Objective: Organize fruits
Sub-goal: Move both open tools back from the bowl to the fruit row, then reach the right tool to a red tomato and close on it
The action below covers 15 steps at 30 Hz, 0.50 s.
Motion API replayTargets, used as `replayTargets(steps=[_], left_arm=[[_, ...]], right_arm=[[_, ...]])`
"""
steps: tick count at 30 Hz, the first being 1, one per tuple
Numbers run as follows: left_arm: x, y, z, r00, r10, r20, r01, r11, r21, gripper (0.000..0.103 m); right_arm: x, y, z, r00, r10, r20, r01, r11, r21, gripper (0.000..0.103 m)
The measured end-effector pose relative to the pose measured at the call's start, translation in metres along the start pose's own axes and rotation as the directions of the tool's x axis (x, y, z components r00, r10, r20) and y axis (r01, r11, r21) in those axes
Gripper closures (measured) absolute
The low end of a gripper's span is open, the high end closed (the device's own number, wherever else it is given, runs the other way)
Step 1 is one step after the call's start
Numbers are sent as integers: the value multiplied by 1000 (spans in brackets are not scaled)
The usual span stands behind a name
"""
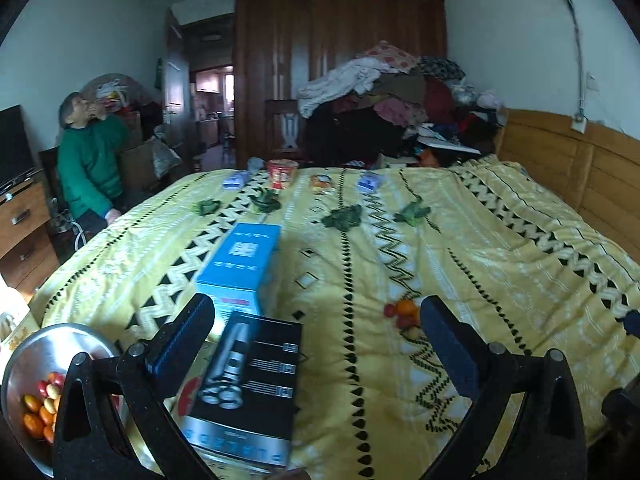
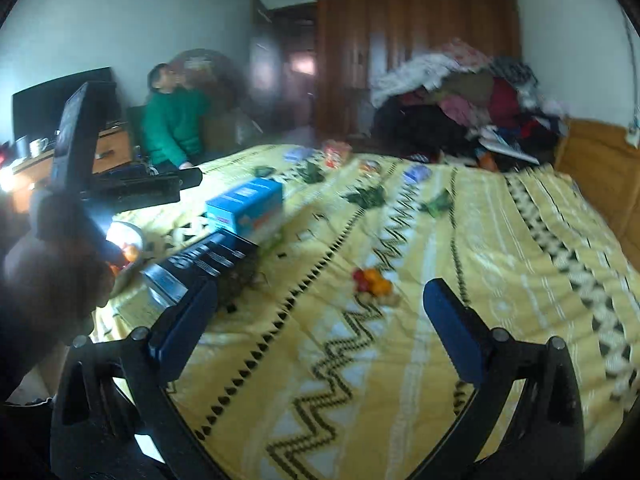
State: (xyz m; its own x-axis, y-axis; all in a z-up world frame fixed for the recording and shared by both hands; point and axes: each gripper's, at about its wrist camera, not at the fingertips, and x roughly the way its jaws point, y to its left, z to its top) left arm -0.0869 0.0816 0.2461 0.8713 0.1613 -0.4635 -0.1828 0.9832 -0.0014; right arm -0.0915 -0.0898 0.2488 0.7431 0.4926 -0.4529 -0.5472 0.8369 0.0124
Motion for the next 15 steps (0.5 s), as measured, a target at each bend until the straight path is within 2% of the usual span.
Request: replayTargets(steps=[2, 5, 7, 9, 11, 12, 15], left_arm=[[19, -23, -13, 997, -55, -56, 56, 998, 23, 0], [50, -49, -41, 983, -104, -148, 112, 993, 46, 0], [77, -55, -61, 965, -133, -225, 144, 989, 34, 0], [100, -55, -86, 945, -135, -298, 147, 989, 18, 0], [121, -56, -107, 922, -155, -354, 164, 987, -6, 0], [129, -56, -117, 914, -158, -373, 165, 986, -13, 0], [149, -56, -137, 896, -175, -407, 176, 984, -35, 0]], right_arm=[[5, -18, -6, 1000, -9, -14, 10, 999, 49, 0], [11, -40, -14, 998, -21, -61, 26, 996, 81, 13], [28, -54, -16, 995, -4, -104, 14, 995, 94, 22], [44, -67, -25, 987, 41, -156, -23, 993, 114, 40], [68, -76, -33, 976, 80, -202, -55, 990, 127, 47], [83, -81, -39, 969, 91, -231, -62, 990, 128, 52], [129, -93, -51, 944, 130, -303, -92, 986, 136, 59]])
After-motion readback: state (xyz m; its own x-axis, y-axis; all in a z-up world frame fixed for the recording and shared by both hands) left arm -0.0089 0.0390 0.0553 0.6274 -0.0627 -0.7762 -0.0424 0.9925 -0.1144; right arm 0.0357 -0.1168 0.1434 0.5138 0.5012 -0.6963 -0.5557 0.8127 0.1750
